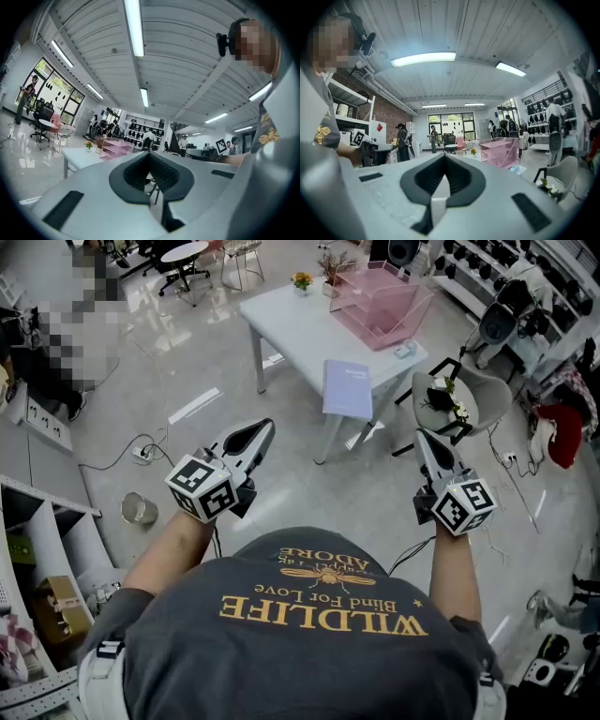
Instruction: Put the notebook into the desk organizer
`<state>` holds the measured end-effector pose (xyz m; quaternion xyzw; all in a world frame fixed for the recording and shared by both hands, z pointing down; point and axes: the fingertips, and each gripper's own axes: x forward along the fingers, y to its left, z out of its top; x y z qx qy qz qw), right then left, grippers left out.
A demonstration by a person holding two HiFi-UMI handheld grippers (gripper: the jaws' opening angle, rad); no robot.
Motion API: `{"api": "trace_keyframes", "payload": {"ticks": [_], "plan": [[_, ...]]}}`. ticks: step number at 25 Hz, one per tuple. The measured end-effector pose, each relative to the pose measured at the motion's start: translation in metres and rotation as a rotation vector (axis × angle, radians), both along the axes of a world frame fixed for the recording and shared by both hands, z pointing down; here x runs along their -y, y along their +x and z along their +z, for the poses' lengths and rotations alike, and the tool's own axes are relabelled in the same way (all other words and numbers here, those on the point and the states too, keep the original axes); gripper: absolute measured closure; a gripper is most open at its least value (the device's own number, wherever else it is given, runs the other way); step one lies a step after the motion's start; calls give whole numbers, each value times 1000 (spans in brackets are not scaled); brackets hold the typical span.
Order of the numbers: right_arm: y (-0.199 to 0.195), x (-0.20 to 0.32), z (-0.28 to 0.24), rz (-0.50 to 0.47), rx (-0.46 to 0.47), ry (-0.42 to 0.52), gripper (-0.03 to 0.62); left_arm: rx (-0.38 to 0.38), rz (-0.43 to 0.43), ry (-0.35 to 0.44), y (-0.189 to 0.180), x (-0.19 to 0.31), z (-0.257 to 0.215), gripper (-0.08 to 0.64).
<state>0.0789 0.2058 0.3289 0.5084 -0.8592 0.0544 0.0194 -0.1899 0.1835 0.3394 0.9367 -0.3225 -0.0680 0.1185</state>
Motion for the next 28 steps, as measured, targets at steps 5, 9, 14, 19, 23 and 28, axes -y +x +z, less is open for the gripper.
{"api": "trace_keyframes", "payload": {"ticks": [5,9,14,19,23,28], "plan": [[3,4,3,19,-6,-1,592,-3,-1,0,1,1,1,563],[5,4,2,-4,50,-4,550,-3,1,-1,5,2,2,563],[8,8,5,-40,44,-18,228,4,-1,4,15,4,-1,563],[27,10,4,-53,39,-22,204,10,-16,16,36,3,-5,563],[51,12,-1,-68,52,-25,204,18,-42,21,56,-1,-11,563],[83,15,-1,-95,72,-48,204,22,-80,14,85,-9,-16,563]]}}
